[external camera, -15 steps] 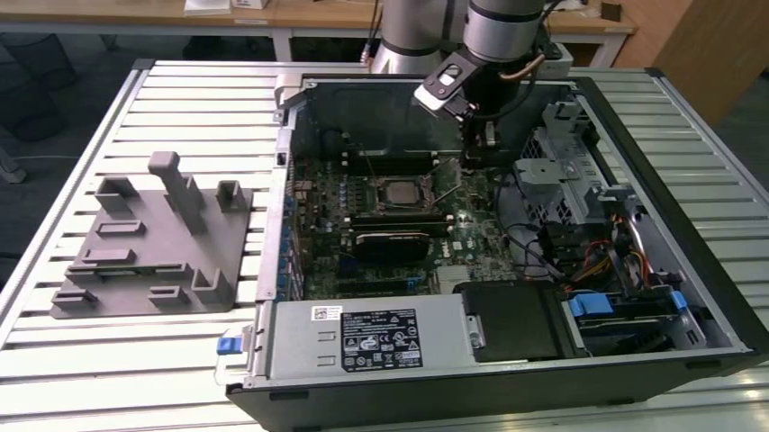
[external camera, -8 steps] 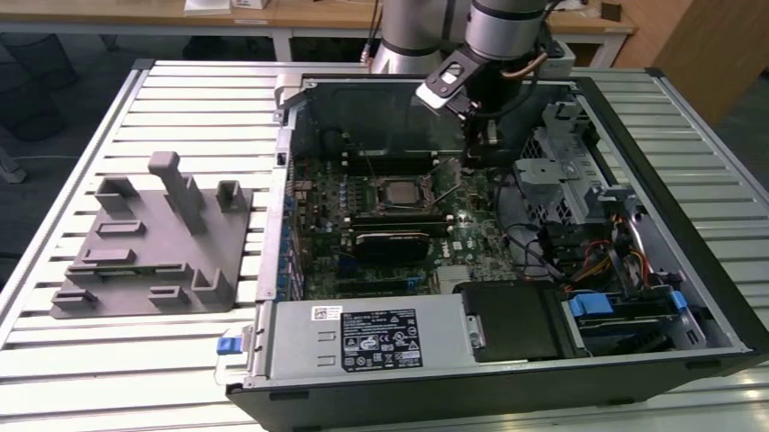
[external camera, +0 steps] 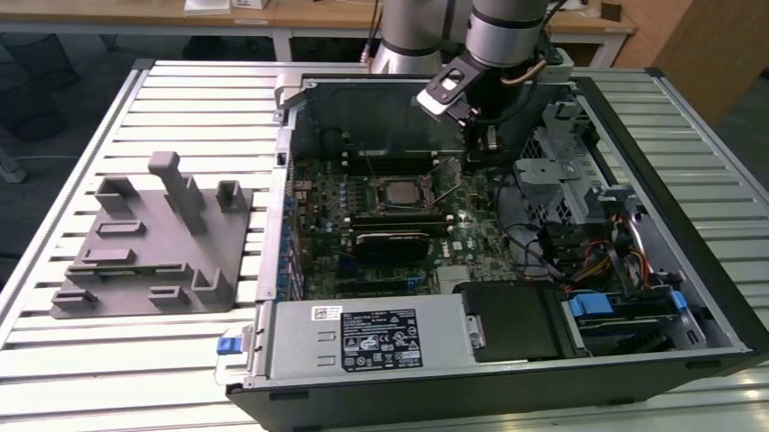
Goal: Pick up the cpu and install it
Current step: 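Close the cpu cover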
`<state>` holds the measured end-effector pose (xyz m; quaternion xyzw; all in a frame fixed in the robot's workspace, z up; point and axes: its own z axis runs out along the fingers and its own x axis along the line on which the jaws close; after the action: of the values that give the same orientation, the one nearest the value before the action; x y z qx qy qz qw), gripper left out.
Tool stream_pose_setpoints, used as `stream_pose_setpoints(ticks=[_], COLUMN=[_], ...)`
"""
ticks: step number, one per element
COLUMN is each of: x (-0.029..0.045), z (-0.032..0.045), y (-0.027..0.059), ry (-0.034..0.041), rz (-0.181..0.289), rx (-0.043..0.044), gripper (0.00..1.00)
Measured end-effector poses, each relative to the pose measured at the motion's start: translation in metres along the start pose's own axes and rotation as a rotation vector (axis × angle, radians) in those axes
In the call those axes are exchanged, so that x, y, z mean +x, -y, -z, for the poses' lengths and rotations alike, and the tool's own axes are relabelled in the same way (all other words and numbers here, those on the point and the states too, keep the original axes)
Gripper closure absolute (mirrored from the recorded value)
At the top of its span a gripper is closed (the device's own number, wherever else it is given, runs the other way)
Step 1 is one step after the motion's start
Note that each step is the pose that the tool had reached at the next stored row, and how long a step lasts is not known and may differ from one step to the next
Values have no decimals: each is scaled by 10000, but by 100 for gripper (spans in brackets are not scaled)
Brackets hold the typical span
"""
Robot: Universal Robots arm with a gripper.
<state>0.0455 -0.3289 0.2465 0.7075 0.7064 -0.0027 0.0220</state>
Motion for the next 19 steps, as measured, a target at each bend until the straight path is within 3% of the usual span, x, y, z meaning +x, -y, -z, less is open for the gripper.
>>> stream_pose_setpoints(ticks=[6, 15, 19], x=[0, 0, 2], z=[2, 10, -1], y=[107, 445, 528], ry=[-1, -2, -1], rz=[3, 2, 2], rx=[0, 0, 0], gripper=[89, 89, 89])
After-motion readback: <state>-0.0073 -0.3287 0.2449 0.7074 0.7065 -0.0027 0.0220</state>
